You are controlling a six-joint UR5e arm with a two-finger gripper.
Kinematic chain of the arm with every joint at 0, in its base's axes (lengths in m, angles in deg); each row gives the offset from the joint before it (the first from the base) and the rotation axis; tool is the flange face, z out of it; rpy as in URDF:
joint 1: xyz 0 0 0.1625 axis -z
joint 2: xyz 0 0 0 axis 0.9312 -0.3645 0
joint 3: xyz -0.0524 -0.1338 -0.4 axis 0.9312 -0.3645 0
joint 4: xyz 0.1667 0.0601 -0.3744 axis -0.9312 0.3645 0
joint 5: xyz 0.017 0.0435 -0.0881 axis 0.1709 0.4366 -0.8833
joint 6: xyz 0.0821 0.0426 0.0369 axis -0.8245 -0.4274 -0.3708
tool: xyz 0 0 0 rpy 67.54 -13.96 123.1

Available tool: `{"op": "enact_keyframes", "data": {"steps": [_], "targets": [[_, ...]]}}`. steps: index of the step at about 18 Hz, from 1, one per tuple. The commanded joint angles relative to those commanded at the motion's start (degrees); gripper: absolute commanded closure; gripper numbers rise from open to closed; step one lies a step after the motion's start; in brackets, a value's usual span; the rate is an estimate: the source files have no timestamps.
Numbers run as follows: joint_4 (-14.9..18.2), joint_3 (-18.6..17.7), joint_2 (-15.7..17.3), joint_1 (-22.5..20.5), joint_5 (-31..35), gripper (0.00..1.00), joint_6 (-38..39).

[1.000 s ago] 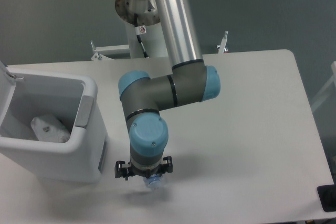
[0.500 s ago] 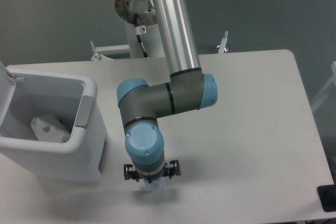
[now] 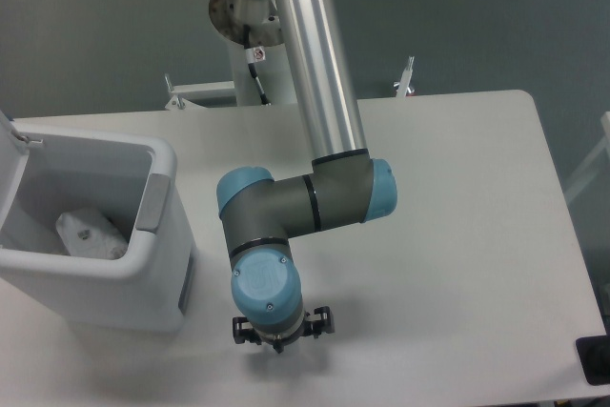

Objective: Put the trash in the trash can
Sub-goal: 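Close the gripper on the bottle's cap end and lift it upright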

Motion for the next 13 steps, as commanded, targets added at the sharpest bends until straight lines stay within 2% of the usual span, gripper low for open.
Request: {"op": "enact_keyframes", "data": {"steps": [6, 8, 13], "targets": [[0.09, 0.17, -0.36, 0.09, -0.09, 0.82, 2.2], [0.18, 0.17, 0.34, 0.09, -0.35, 0.97, 2.29], [0.09, 0.52, 4.12, 0.53, -1.66, 0.98, 2.11]]}}
